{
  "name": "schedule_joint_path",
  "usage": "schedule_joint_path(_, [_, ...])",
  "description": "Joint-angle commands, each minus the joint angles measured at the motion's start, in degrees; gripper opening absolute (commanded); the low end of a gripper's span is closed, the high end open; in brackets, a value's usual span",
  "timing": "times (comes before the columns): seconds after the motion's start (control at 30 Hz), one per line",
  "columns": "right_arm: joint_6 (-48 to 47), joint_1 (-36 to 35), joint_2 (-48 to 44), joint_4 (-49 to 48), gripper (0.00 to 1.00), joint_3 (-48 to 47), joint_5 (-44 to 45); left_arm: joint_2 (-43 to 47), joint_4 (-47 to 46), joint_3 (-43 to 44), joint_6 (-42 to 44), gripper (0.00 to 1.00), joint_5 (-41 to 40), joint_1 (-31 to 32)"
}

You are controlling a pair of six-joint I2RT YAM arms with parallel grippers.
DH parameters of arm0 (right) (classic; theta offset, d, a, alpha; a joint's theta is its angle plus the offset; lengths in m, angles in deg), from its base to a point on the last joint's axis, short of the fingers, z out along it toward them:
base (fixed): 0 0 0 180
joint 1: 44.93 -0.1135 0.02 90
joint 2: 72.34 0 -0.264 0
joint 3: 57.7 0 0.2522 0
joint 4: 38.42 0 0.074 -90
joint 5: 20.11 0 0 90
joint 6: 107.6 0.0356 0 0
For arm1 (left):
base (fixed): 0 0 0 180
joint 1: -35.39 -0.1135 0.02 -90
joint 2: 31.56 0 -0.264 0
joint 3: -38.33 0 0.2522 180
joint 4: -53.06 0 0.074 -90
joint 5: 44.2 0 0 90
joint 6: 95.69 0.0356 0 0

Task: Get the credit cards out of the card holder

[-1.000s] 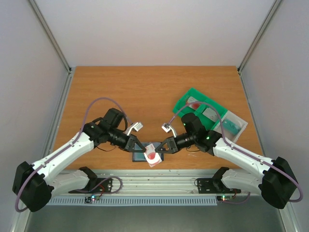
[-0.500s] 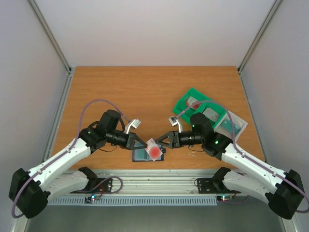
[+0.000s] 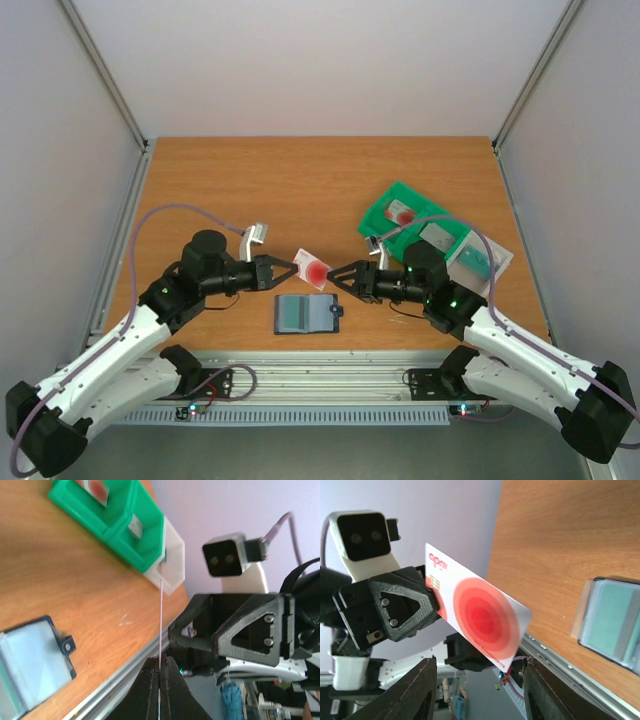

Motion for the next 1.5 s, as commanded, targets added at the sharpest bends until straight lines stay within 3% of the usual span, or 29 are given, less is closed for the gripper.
schedule_joint_path(0.0, [4.22,-0.93,1.81,-6.1,0.47,-0.52,0.91,3.5,-11.98,-3.72,-7.64,0.0,-6.84,0.02])
schedule_joint_path(0.33, [7.0,-3.8,5.1,-9.72,0.37,-1.58,4.19,7.72,-22.58,-9.89,-17.53,0.01,-11.5,0.06])
schedule_joint_path(0.67, [8.78,-4.54,6.78,-11.37,0.33,-1.66,6.98,9.58,-25.76,-12.8,-22.26,0.0,-11.13,0.07])
schedule_joint_path(0.93, [9.26,-4.54,8.33,-13.85,0.24,-1.6,7.61,10.12,-24.94,-13.31,-23.21,0.0,-10.44,0.03])
schedule_joint_path(1.07, [9.44,-4.58,8.57,-14.5,0.14,-1.39,7.81,10.08,-26.44,-14.25,-24.08,0.0,-9.66,0.07])
schedule_joint_path(1.23, [9.56,-4.61,8.19,-14.53,0.12,-1.84,7.48,10.77,-25.49,-14.84,-24.26,0.0,-9.91,0.06])
schedule_joint_path(1.37, [9.32,-4.61,8.03,-14.61,0.02,-2.11,6.95,11.22,-25.13,-15.19,-24.58,0.0,-10.31,0.07])
schedule_joint_path(1.47, [9.07,-4.61,7.75,-14.66,0.01,-1.92,6.94,11.44,-23.93,-15.06,-24.54,0.01,-10.59,0.03])
